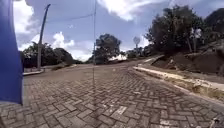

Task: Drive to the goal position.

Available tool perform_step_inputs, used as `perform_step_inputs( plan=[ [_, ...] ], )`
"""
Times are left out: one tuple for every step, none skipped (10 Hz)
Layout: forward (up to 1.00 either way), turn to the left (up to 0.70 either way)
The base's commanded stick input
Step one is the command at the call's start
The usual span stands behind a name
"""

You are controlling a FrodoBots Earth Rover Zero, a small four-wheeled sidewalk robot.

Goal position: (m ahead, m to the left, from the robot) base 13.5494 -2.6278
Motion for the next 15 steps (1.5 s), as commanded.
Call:
perform_step_inputs(
  plan=[
    [0.00,0.00],
    [0.00,0.00],
    [0.00,0.00],
    [0.00,0.00],
    [0.03,0.00],
    [0.12,0.00],
    [0.22,0.00],
    [0.31,0.00],
    [0.40,0.00],
    [0.49,0.00],
    [0.58,0.00],
    [0.68,0.00],
    [0.70,0.00],
    [0.70,0.00],
    [0.70,0.00]
  ],
)
